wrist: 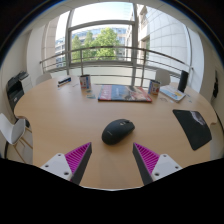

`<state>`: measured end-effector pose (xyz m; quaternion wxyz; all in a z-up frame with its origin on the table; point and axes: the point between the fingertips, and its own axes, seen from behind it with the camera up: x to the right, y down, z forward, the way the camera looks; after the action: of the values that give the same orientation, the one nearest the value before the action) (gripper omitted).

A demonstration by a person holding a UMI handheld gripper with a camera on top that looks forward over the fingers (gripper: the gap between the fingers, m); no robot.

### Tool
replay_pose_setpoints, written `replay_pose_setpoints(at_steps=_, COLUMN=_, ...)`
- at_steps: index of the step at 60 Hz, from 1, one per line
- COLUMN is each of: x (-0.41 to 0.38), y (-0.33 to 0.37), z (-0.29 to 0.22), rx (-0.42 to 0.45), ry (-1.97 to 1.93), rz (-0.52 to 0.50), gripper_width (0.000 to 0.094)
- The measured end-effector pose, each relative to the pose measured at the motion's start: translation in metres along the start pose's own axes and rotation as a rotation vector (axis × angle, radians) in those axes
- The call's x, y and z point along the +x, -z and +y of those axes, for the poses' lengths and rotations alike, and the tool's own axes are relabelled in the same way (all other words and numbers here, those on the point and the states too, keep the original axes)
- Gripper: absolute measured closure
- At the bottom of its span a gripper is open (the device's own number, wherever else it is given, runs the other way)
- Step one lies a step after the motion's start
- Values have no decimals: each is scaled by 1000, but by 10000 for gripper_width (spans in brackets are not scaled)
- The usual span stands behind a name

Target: Arrange mouse

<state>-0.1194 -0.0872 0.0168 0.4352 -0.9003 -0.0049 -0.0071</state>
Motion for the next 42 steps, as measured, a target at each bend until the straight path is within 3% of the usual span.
replay_pose_setpoints(at_steps=23, x=-5, y=-100, z=-40, rx=-42, ry=-37, rz=-11, gripper_width=127)
replay_pose_setpoints(at_steps=28, x=-8, y=-111, z=-46, rx=-34, ry=0, rz=-3, gripper_width=249)
replay_pose_setpoints(at_steps=31, x=-15, y=-115, z=-49, rx=-24, ry=13, rz=-24, gripper_width=423)
replay_pose_setpoints(at_steps=42, x=-24, y=-109, z=-49, rx=-26, ry=63, rz=-58, gripper_width=524)
